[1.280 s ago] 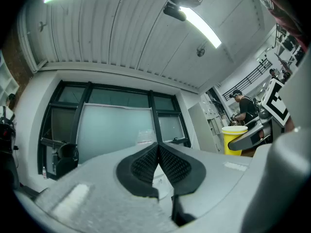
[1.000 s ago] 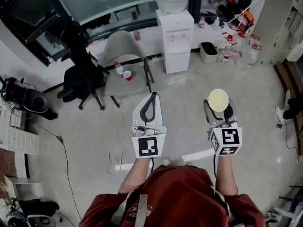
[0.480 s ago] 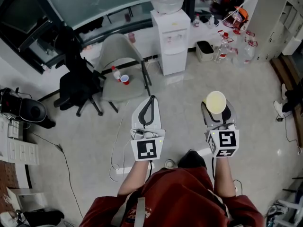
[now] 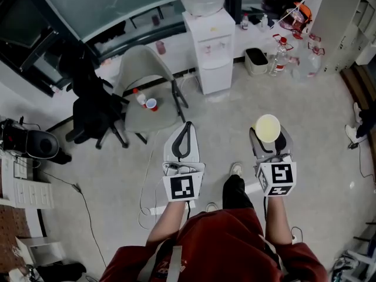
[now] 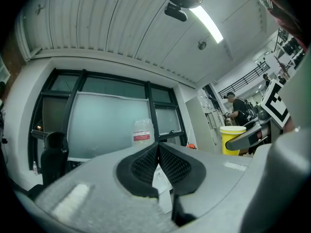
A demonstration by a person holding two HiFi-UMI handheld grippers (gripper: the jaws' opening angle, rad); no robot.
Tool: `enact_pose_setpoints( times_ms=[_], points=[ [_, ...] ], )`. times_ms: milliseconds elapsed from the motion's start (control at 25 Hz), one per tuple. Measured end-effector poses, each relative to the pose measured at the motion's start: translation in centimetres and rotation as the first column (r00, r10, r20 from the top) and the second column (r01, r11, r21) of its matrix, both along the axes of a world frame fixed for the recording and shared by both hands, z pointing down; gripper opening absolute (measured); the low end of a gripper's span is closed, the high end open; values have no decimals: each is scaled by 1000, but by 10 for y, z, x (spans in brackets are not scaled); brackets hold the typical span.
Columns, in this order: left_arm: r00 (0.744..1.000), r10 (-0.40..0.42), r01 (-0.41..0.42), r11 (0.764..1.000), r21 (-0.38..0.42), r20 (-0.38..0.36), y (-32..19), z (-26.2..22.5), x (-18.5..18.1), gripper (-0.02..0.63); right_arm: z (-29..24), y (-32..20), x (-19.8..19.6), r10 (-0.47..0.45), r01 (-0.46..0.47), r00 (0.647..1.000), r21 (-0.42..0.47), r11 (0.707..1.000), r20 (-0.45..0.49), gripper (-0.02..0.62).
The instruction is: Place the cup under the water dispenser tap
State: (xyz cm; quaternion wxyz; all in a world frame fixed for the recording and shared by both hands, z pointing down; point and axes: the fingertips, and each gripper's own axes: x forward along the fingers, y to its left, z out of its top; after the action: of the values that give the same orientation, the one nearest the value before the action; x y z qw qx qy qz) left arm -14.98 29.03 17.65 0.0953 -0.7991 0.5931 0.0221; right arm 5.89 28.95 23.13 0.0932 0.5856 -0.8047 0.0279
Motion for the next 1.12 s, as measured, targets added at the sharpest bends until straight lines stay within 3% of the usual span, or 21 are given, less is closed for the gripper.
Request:
enact_pose_setpoints(
  times_ms=[840,1120],
  points=[
    [999,-41,42,996,-81,17,-204,24,99,6,34,-213,92,-62,64,998,-86,994,24,290],
    [997,-77,79,992,-95,25,-259,31,115,6,48,-272,107,-100,103,995,-124,987,28,290]
  ],
)
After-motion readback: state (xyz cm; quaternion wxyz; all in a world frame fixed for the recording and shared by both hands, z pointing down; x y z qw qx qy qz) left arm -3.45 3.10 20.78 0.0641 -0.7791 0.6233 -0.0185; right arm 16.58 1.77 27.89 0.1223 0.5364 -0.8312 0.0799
